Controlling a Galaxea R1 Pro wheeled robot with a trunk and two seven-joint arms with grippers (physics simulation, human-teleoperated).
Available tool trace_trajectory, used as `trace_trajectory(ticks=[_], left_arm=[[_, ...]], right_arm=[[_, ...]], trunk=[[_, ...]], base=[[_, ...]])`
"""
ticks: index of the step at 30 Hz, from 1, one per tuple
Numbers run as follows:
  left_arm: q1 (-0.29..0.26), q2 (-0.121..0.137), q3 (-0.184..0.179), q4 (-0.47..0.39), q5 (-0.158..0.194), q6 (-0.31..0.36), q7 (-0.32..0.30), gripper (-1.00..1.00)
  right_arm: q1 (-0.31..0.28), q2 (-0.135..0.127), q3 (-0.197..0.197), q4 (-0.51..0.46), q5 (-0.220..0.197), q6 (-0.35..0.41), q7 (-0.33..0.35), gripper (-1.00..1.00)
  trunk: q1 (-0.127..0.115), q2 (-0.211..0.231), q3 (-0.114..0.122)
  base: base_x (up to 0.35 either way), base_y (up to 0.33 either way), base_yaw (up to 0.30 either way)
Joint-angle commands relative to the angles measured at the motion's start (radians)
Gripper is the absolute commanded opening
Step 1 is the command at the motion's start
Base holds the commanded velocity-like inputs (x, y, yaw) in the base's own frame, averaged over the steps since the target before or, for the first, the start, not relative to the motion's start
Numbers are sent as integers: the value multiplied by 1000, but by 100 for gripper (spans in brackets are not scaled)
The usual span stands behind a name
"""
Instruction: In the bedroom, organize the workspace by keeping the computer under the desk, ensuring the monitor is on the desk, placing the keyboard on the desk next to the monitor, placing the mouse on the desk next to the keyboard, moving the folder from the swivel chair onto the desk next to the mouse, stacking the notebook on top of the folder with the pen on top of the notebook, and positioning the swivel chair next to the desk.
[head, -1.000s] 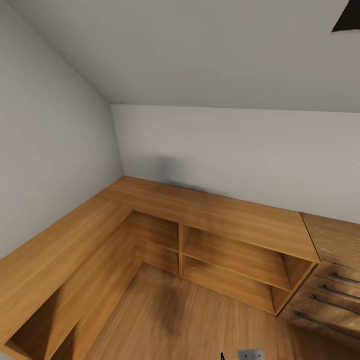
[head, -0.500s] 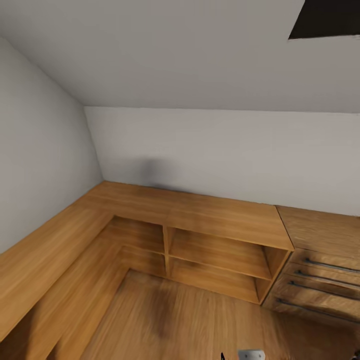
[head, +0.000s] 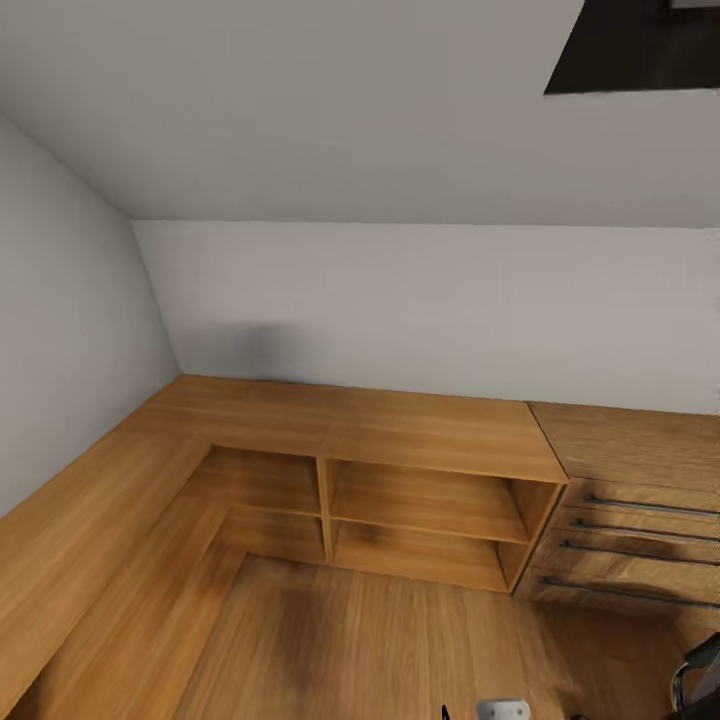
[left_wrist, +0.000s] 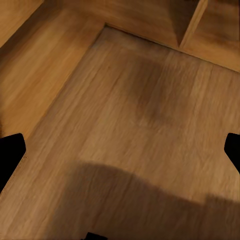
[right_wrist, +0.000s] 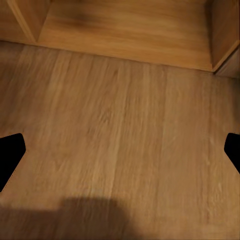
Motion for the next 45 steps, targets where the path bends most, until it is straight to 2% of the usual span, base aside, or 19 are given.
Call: trace_trajectory(ticks=[1,45], left_arm=[[1,0,4,-2,-5,0,2,100],[1,2,6,-2,-3,0,12,100]], right_arm=[[-1,0,-8,2,11,-4,-5,100],[-1,1,-7,2,12,-2,-5,100]], trunk=[[0,-1,0],[0,-1,55]], base=[[0,160,-189],[0,15,-174]])
